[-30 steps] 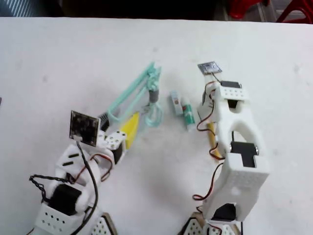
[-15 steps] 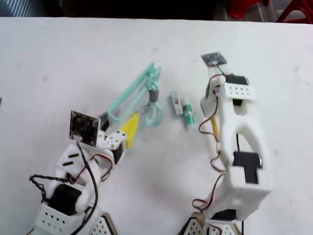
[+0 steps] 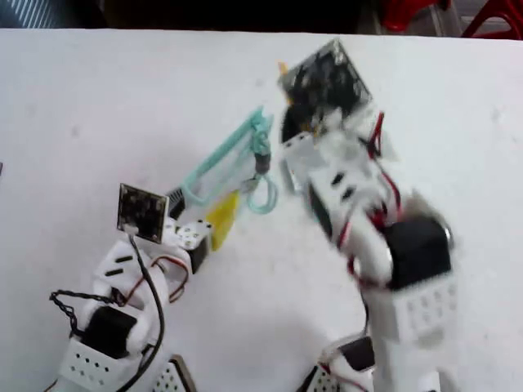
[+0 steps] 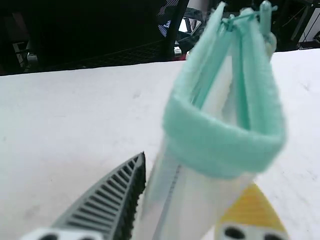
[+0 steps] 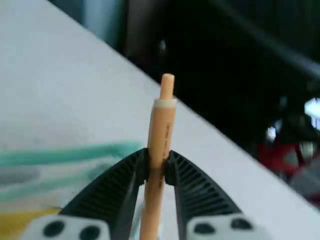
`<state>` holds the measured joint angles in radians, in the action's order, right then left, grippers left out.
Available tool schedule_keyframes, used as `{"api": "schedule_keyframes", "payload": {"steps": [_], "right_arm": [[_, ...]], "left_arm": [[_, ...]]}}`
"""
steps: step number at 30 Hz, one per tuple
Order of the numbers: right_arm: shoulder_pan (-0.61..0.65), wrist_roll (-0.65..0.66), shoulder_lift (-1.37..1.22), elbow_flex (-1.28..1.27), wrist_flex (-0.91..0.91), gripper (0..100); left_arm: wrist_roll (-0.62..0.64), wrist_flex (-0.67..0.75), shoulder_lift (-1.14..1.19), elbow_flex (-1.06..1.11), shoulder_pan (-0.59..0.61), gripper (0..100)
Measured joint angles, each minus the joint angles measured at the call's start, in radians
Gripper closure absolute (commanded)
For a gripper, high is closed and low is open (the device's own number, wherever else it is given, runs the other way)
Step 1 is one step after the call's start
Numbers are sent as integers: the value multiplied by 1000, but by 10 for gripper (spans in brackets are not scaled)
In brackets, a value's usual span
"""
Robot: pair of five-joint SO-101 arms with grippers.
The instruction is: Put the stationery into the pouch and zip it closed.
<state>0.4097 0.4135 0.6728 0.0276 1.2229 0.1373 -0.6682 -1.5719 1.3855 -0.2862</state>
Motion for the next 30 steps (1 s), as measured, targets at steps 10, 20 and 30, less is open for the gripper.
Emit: {"api": "schedule_keyframes", "payload": {"steps": [10, 20, 30], "right_arm": [[229, -91, 35, 176, -78, 981], [276, -264, -15, 176, -196, 981], [275, -269, -17, -130, -364, 981]], "left_arm": [[0, 0, 0, 0, 0, 762], [0, -2, 0, 0, 0, 762], [0, -2, 0, 0, 0, 762]]}}
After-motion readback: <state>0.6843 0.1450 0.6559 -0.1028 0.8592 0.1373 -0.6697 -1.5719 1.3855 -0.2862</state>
